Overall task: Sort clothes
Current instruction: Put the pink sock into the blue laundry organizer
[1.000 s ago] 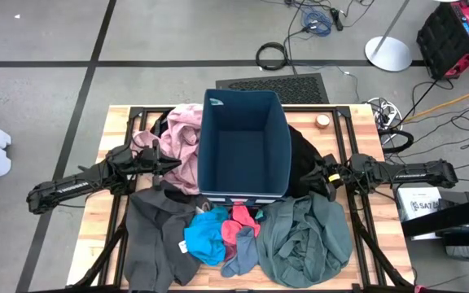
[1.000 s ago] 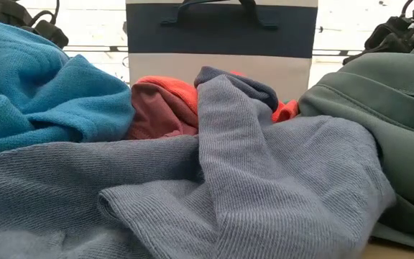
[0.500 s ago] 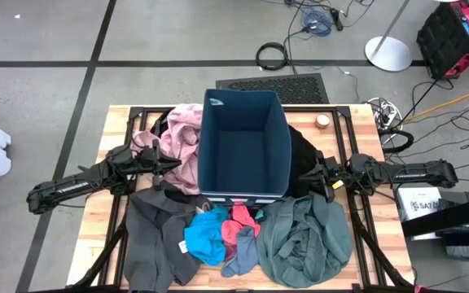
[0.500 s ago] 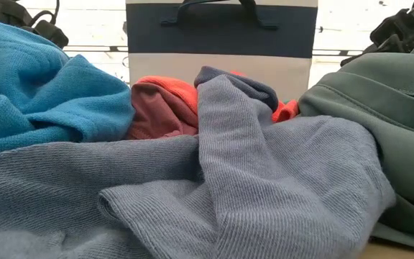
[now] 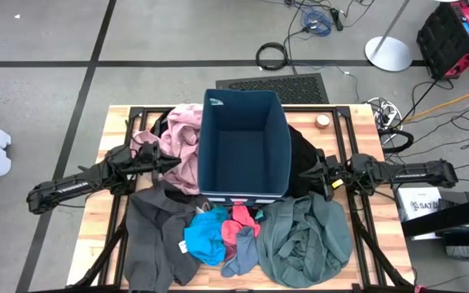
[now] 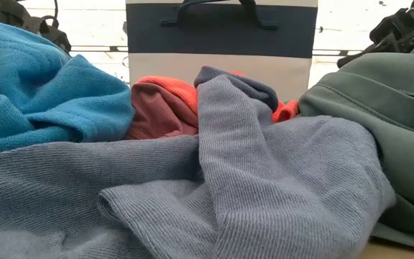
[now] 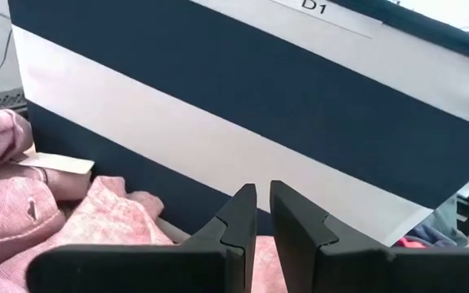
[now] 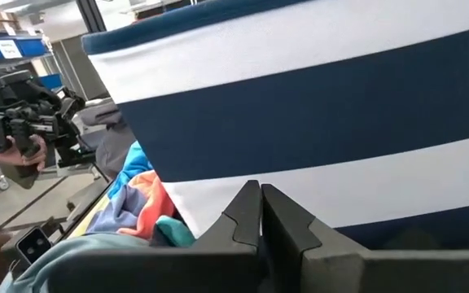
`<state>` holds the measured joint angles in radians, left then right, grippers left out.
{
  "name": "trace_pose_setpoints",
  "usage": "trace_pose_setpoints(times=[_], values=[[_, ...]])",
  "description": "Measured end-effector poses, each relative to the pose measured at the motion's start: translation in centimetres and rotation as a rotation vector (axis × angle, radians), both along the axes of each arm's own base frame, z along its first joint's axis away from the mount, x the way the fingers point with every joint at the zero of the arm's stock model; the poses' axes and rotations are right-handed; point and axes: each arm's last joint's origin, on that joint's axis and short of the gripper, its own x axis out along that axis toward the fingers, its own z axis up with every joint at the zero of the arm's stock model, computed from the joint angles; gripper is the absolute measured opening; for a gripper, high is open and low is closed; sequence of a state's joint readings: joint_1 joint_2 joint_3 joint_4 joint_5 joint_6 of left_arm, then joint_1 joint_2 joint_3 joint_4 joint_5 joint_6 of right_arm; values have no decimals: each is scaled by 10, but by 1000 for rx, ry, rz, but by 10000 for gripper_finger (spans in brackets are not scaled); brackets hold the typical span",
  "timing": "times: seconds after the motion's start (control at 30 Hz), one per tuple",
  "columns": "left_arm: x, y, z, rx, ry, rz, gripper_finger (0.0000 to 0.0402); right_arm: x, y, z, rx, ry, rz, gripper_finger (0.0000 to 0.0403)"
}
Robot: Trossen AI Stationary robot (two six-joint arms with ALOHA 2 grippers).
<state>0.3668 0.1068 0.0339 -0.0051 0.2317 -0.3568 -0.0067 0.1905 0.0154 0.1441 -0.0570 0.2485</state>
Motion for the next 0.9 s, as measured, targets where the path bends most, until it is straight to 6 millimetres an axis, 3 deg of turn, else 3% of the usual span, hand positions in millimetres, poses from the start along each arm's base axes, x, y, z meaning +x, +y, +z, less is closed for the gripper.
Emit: trace_pose_setpoints(times=[0.4,0.9], values=[[0,2,2,56,-12,53,47,0,1,7,61,-71,3,0],[-1,5,2,96,3,187,48,0,1,7,-163,-85,0,0]])
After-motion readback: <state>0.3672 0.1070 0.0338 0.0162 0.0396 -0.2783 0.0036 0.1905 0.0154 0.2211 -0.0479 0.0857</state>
